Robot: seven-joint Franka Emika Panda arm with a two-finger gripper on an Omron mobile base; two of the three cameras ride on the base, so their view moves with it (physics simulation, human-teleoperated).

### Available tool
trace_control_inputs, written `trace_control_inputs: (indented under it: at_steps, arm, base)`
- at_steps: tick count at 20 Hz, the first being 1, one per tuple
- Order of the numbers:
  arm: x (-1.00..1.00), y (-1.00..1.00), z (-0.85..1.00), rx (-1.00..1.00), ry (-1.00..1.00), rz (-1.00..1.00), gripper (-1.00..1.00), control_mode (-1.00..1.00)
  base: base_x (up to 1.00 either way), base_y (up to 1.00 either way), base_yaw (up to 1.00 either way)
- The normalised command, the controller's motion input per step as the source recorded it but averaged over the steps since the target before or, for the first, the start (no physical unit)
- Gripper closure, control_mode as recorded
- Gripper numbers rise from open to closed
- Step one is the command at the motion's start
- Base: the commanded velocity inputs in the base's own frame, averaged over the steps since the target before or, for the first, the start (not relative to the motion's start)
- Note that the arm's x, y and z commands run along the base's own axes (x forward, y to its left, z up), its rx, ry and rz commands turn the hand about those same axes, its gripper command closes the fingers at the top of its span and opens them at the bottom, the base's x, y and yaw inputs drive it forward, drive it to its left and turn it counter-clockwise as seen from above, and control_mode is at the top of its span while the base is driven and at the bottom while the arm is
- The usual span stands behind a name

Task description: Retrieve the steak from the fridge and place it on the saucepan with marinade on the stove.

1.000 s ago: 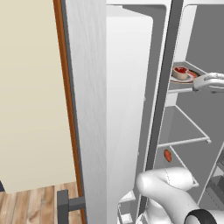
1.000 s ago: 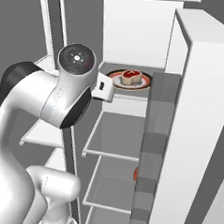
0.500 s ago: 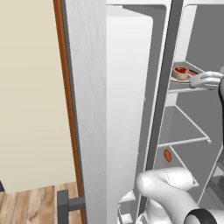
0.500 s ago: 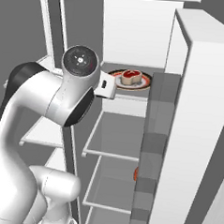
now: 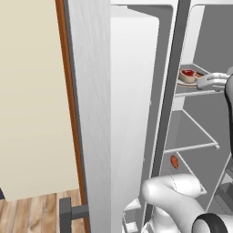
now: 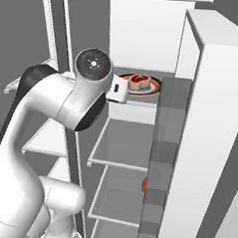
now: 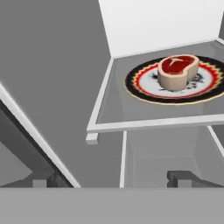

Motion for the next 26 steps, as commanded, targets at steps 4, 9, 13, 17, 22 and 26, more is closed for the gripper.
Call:
trace_control_inputs:
  at_steps: [4, 9, 13, 17, 22, 26]
  arm:
    - [0.19, -0.04, 0.0, 0.0, 0.0, 0.0, -1.0, -1.0]
    - [0.22, -0.01, 0.0, 0.0, 0.0, 0.01, -1.0, -1.0]
    - [0.14, -0.07, 0.0, 0.0, 0.0, 0.01, -1.0, -1.0]
    - [0.11, -0.11, 0.0, 0.0, 0.0, 0.02, -1.0, -1.0]
    - [0.1, -0.1, 0.0, 0.0, 0.0, 0.01, -1.0, -1.0]
    - [0.15, 0.0, 0.0, 0.0, 0.0, 0.0, -1.0, -1.0]
  base:
    - [0.0, 0.0, 0.0]
    - [0.0, 0.0, 0.0]
    - [0.0, 0.0, 0.0]
    - [0.0, 0.0, 0.0]
    - [0.0, 0.0, 0.0]
    - [0.0, 0.0, 0.0]
